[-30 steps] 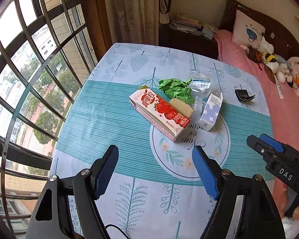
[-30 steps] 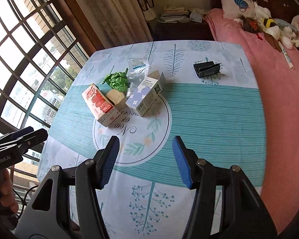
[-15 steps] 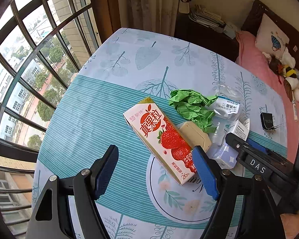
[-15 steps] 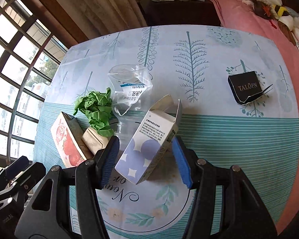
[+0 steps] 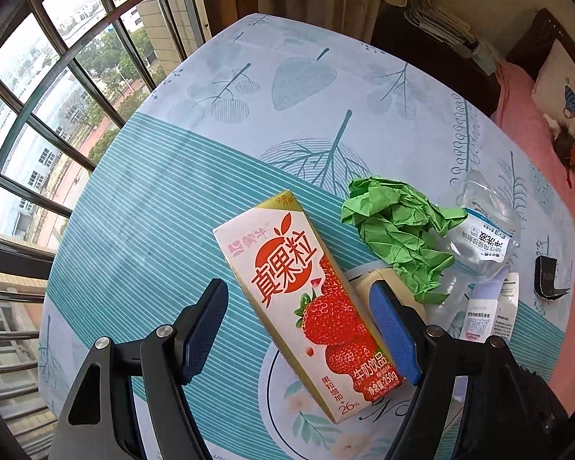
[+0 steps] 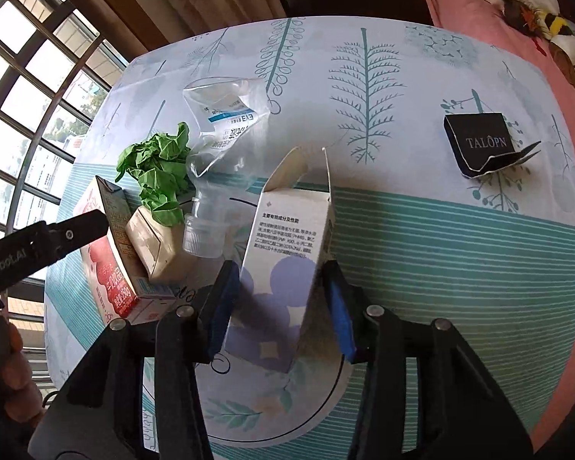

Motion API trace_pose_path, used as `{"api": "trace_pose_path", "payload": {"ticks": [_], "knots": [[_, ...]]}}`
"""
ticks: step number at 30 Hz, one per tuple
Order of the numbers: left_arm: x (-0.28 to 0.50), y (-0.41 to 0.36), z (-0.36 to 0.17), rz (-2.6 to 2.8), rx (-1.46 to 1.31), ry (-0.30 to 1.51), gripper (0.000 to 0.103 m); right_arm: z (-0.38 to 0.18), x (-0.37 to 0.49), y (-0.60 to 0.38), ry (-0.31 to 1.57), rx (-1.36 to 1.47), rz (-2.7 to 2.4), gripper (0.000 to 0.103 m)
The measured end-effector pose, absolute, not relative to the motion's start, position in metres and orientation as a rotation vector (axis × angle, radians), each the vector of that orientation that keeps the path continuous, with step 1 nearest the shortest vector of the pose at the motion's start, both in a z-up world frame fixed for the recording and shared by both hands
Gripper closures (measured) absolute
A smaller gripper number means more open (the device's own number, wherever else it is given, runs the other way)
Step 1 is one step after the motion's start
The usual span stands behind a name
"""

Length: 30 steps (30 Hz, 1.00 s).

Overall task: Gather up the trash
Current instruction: 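Grasp the strawberry milk carton with the left tool and lift it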

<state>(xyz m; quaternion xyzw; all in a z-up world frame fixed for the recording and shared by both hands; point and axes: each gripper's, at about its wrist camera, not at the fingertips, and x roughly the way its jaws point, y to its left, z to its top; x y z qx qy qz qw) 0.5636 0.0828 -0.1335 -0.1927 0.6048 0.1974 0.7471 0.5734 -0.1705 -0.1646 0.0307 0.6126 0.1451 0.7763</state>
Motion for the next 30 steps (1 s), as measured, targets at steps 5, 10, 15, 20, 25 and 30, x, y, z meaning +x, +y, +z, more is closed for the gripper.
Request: {"api": "trace_pose_path", "payload": {"ticks": [5,10,15,20,25,30], "knots": [[0.563,0.077,-0.142,0.42,-0.406,1.334,0.034,-0.162,0.558,-0.176,1.323,0.067,0.341,0.068],[0.553,0.069,-0.14,0.377,-0.375,1.326,0.036,-0.16,0.539,-0.185,1.319,0.076,0.36,0.069],[0.535,0.069,-0.137,0.352,-0.373,1.323,0.039,-0.159,0.522,-0.198,1.323,0.108,0.358,0.07],[0.512,0.07,-0.136,0.343,-0.347,1.349,0.04,-0.157,0.507,-0.207,1.331,0.131,0.352,0.07],[0.502,0.068,-0.141,0.349,-0.296,1.401,0.04,-0.156,0.493,-0.208,1.341,0.143,0.344,0.07],[0.492,0.07,-0.152,0.344,-0.329,1.44,0.046,-0.154,0.482,-0.208,1.345,0.156,0.341,0.07]]}}
